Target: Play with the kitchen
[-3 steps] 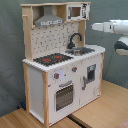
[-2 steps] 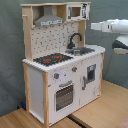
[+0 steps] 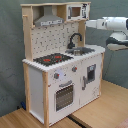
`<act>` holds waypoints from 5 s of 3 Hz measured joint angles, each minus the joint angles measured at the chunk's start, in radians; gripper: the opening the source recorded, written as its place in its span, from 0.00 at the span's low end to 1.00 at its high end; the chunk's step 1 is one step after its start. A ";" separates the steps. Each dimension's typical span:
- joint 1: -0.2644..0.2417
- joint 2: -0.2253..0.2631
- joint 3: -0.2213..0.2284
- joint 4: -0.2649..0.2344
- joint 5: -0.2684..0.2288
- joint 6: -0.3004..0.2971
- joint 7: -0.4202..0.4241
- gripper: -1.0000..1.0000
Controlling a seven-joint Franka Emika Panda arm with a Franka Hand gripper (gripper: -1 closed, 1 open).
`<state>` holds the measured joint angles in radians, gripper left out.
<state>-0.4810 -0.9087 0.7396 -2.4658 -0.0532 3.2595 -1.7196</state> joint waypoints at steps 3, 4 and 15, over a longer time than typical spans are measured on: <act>-0.175 0.167 0.094 0.184 0.000 0.011 -0.081 1.00; -0.253 0.197 0.149 0.232 0.000 0.011 -0.091 1.00; -0.267 0.321 0.199 0.336 0.004 0.037 -0.083 0.00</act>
<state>-0.7482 -0.5881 0.9384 -2.1296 -0.0494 3.2965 -1.8025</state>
